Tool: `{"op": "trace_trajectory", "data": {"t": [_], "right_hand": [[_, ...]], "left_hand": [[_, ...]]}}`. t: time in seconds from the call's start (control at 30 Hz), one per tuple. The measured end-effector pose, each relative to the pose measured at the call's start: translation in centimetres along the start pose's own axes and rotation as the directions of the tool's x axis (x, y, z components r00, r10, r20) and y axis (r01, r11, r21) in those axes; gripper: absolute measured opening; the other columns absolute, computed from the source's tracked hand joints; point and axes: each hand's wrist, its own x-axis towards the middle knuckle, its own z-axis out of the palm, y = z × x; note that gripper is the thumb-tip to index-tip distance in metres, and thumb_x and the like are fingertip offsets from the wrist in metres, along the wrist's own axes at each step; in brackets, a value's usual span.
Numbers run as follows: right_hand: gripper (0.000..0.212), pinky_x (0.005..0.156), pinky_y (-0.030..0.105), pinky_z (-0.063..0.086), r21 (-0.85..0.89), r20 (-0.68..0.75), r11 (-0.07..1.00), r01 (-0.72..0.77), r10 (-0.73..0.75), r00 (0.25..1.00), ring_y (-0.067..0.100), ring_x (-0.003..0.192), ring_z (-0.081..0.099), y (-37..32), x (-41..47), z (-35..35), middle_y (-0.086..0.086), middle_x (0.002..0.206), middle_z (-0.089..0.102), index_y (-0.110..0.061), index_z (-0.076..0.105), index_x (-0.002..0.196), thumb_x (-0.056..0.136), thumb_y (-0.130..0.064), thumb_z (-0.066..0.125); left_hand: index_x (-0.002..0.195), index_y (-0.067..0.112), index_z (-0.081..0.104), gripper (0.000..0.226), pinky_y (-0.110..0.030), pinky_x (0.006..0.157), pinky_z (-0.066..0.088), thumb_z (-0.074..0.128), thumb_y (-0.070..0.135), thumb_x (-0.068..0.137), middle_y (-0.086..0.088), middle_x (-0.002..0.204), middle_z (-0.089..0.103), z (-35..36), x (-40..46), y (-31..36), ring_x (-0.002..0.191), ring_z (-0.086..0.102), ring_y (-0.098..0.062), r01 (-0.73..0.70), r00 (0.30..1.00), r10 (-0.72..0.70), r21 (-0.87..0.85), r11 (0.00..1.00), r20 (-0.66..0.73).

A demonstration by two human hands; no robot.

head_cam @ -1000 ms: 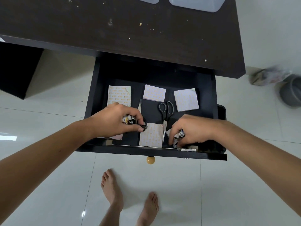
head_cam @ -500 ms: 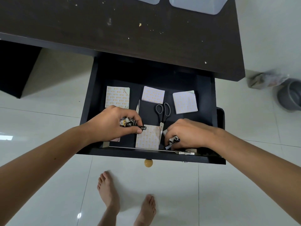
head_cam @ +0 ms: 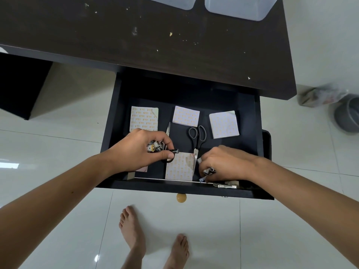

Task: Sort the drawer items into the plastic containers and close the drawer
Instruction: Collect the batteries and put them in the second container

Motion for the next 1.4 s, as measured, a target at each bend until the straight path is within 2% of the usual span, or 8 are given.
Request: {"op": "trace_trajectory", "data": {"t": [0.13,0.3,0.43,0.6,0.7,0.97,1.17,1.4], "right_hand": [[0.013,0.079,0.04,0.057,0.119,-0.016,0.993,-0.024,0.026,1.0,0.011,0.094,0.065,0.4,-0.3,-0.2,-0.012,0.099,0.069,-0.034,0.076,0.102,0.094,-0.044,0.073],[0.014,0.084,0.035,0.057,0.341,-0.016,0.937,-0.077,0.088,0.996,0.003,0.094,0.067,0.4,-0.8,-0.9,-0.018,0.101,0.073,-0.035,0.078,0.104,0.092,-0.043,0.078],[0.009,0.082,0.041,0.058,0.504,-0.003,0.849,-0.16,0.187,0.982,0.006,0.086,0.069,-0.3,-1.5,-2.0,-0.015,0.095,0.074,-0.039,0.075,0.098,0.092,-0.043,0.081],[0.008,0.07,0.014,0.049,0.626,-0.032,0.761,-0.173,0.246,0.969,-0.004,0.079,0.066,-1.6,-2.3,-6.7,-0.028,0.089,0.071,-0.047,0.07,0.095,0.096,-0.042,0.076],[0.006,0.062,0.009,0.046,0.668,-0.037,0.727,-0.16,0.247,0.968,-0.009,0.069,0.063,-2.9,-2.0,-10.4,-0.034,0.08,0.068,-0.036,0.073,0.103,0.098,-0.037,0.075],[0.005,0.051,0.015,0.042,0.734,-0.161,0.678,-0.04,0.231,0.959,0.003,0.049,0.051,-7.1,1.8,-22.9,-0.019,0.065,0.064,-0.029,0.073,0.103,0.099,-0.028,0.075],[0.013,0.055,0.03,0.046,0.739,-0.237,0.672,0.04,0.204,0.95,0.017,0.055,0.051,-8.9,5.6,-30.6,0.015,0.075,0.067,-0.04,0.076,0.108,0.098,-0.032,0.075],[0.012,0.053,0.014,0.048,0.639,-0.304,0.768,0.035,0.211,0.929,-0.002,0.056,0.063,-8.0,11.3,-37.7,-0.025,0.071,0.067,-0.037,0.07,0.108,0.098,-0.034,0.075]], "left_hand": [[0.096,0.044,0.072,0.012,-0.047,0.08,0.061,0.079,0.05,0.088,0.009,0.092,0.077,0.0,0.1,-0.2,0.081,0.074,-0.022,-0.011,1.0,0.01,0.008,1.0,0.006],[0.096,0.042,0.072,0.01,-0.042,0.086,0.06,0.077,0.047,0.089,0.012,0.092,0.076,-0.3,0.1,0.1,0.084,0.073,-0.015,-0.005,1.0,0.005,-0.058,0.998,-0.012],[0.095,0.044,0.068,0.006,-0.03,0.059,0.054,0.074,0.044,0.093,0.007,0.075,0.071,-1.0,0.0,0.3,0.059,0.062,-0.017,0.061,0.998,-0.058,-0.131,0.99,0.022],[0.092,0.039,0.07,0.006,-0.02,0.059,0.05,0.074,0.037,0.096,0.014,0.075,0.069,-4.0,-0.3,1.4,0.064,0.065,-0.008,0.057,0.997,-0.067,-0.238,0.97,-0.035],[0.097,0.031,0.071,0.005,-0.019,0.056,0.049,0.073,0.035,0.095,0.014,0.069,0.066,-6.9,-0.8,2.2,0.061,0.06,-0.002,0.001,0.994,-0.034,-0.307,0.952,-0.101],[0.097,0.023,0.07,0.007,-0.012,0.055,0.041,0.073,0.03,0.099,0.017,0.063,0.063,-16.8,-2.7,3.6,0.052,0.053,0.0,-0.035,0.972,-0.035,-0.294,0.955,-0.231],[0.094,0.032,0.068,0.008,-0.028,0.058,0.049,0.069,0.034,0.101,-0.001,0.074,0.067,-23.6,-2.6,3.8,0.058,0.052,-0.009,0.029,0.959,-0.088,-0.215,0.976,-0.269],[0.101,0.034,0.062,0.009,-0.02,0.061,0.049,0.064,0.043,0.102,0.006,0.087,0.071,-31.1,-0.2,3.9,0.07,0.064,-0.008,0.118,0.917,-0.163,-0.144,0.983,-0.364]]}}
